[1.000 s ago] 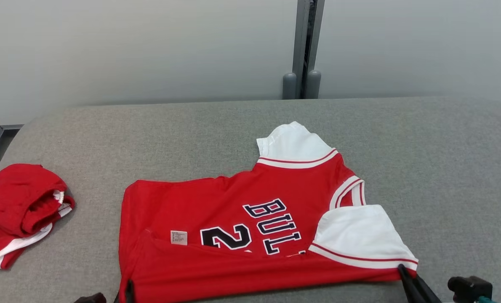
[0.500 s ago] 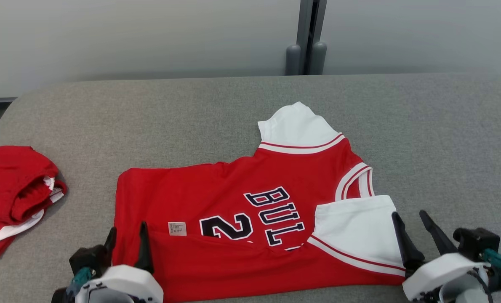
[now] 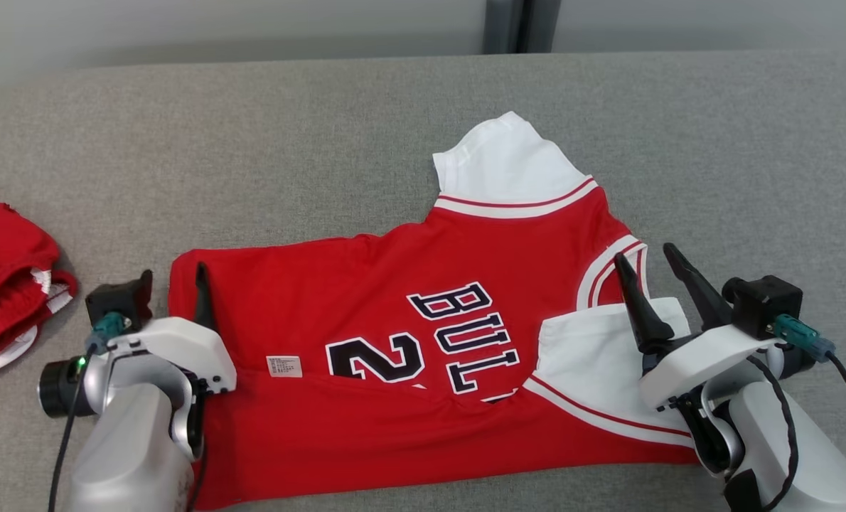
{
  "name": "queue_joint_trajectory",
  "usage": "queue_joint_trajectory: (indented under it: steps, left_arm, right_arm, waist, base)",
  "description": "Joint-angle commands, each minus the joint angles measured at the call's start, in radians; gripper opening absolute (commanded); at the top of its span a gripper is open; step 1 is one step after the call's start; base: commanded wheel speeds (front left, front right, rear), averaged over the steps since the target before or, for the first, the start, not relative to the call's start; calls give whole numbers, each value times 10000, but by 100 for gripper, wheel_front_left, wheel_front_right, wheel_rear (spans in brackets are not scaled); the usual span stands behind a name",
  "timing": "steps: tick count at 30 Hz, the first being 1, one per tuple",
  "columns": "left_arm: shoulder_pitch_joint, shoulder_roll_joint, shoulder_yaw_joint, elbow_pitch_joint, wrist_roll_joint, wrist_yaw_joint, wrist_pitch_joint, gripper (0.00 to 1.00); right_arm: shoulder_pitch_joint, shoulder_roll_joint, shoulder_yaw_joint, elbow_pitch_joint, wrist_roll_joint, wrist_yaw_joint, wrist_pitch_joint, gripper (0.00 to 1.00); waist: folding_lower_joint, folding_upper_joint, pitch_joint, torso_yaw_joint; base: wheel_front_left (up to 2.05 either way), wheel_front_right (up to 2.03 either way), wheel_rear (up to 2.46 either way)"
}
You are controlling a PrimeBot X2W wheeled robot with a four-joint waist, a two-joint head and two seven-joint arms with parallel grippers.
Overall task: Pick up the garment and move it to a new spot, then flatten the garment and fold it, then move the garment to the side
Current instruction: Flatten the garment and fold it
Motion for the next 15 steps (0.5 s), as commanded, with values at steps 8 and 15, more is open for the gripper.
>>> queue_joint_trajectory:
  steps: [8,15]
  left_arm:
    - [-1056,218,61,1357,-111,-75,-21,100]
    - [-1464,-18,-120,1941,-128,-340,-4,11]
  right_arm:
    - [-575,-191,389,58,213,-3,-1,100]
    - [-1767,-532,806,240,347,-3,85,100]
  waist:
    - [0,0,503,-125]
    - [0,0,791,13]
  base:
    - [0,0,0]
    - [0,0,0]
